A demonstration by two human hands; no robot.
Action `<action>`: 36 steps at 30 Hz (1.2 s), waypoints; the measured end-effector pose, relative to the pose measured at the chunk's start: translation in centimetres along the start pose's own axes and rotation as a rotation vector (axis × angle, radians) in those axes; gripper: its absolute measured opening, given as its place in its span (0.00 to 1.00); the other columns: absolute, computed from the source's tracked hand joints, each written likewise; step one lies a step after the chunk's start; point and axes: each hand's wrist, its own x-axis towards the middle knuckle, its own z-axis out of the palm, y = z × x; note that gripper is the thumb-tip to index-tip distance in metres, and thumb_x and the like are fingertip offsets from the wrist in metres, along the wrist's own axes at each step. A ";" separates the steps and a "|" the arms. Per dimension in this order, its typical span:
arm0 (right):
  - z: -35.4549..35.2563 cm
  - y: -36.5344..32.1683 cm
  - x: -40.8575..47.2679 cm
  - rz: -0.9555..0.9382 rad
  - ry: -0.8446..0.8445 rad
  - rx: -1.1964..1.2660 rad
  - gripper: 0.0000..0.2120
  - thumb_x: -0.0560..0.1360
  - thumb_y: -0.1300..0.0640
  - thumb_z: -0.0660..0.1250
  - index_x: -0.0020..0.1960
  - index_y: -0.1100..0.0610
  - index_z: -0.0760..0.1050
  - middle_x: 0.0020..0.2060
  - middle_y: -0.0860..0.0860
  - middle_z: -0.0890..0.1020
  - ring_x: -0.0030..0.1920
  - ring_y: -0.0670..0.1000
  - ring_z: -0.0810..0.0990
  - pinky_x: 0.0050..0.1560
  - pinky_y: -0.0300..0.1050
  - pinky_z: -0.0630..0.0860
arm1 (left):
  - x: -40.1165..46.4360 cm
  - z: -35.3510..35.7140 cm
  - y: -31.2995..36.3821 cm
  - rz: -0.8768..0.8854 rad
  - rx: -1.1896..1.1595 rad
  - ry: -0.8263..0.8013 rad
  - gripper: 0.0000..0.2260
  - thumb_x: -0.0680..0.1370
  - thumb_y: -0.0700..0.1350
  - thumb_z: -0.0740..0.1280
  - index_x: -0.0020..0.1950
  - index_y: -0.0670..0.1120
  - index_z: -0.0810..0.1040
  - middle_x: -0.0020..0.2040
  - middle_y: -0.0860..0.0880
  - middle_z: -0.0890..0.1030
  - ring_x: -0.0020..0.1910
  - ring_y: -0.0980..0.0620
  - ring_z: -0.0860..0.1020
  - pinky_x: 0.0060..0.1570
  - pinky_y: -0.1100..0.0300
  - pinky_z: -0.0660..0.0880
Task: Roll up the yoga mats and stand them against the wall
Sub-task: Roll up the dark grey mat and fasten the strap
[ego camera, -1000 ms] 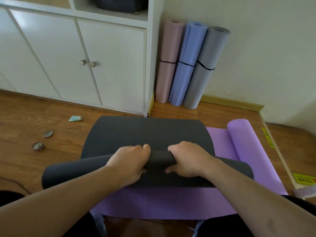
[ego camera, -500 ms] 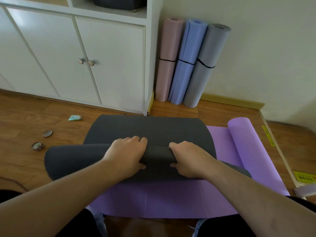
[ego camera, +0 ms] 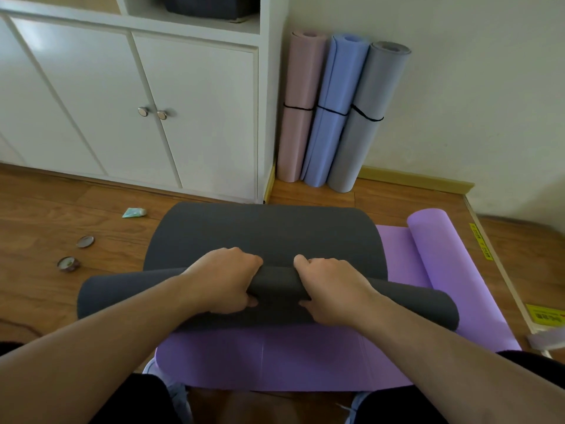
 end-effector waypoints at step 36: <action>0.2 -0.2 0.2 -0.040 0.061 -0.074 0.29 0.75 0.45 0.76 0.66 0.52 0.62 0.54 0.51 0.79 0.52 0.57 0.82 0.45 0.51 0.75 | 0.2 0.3 0.3 0.021 0.003 0.066 0.17 0.71 0.61 0.74 0.55 0.56 0.78 0.49 0.55 0.81 0.47 0.52 0.81 0.49 0.51 0.81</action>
